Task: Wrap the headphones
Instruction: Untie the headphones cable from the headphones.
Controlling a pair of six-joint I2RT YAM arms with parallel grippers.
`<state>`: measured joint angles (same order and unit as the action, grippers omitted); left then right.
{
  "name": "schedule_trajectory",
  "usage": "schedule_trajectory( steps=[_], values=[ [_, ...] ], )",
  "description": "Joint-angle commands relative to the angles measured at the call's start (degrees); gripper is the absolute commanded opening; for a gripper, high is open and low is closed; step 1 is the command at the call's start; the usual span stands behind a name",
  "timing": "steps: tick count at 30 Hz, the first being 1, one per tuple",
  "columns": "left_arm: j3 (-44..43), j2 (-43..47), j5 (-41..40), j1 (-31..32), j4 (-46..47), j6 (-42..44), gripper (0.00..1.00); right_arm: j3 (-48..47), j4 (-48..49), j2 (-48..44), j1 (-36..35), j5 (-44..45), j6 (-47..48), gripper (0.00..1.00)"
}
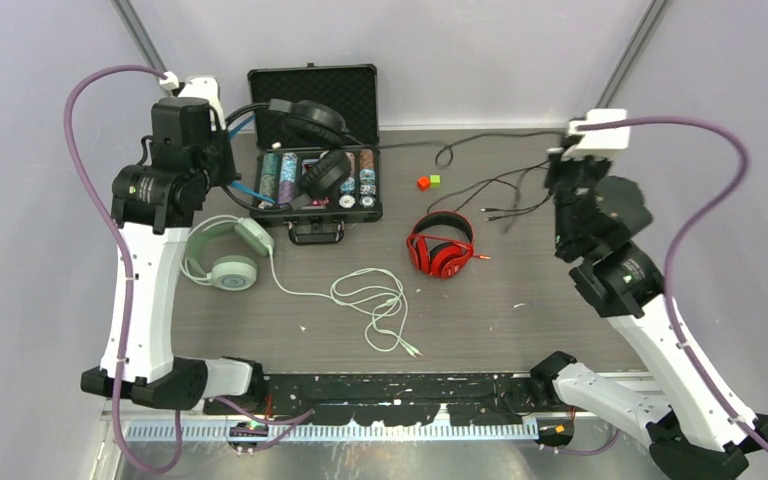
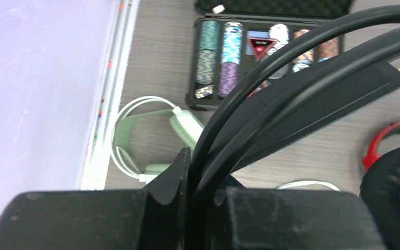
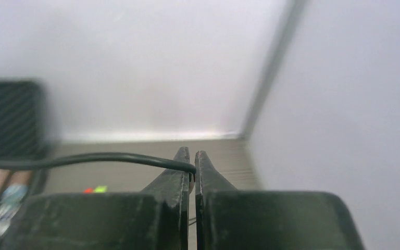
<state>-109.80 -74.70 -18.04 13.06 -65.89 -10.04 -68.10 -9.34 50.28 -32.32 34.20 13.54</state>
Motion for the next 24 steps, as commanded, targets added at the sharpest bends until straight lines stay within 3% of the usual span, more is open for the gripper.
schedule_trajectory(
  steps=[1, 8, 13, 17, 24],
  values=[
    [-0.3, -0.4, -2.5, -4.7, 5.0, -1.8, 0.0, -8.4, 9.9, 0.8, 2.3, 25.0, 14.5, 0.0],
    [-0.9, -0.8, 3.7, -10.2, 5.9, -4.7, 0.0, -11.4, 21.4, 2.2, 10.3, 28.3, 29.2, 0.02],
    [1.3, -0.4, 13.4, -10.4, 7.3, -7.3, 0.0, -11.4, 10.0, 4.7, 16.2, 32.0, 27.1, 0.13],
    [5.3, 1.3, 26.6, -10.4, 12.4, -9.2, 0.0, -10.3, 9.7, 6.5, 21.6, 32.7, 27.8, 0.26],
    [4.3, -0.1, 25.7, -10.5, 10.8, -10.5, 0.0, -25.8, 3.2, 12.8, 37.9, 26.4, 28.6, 0.4]
  ],
)
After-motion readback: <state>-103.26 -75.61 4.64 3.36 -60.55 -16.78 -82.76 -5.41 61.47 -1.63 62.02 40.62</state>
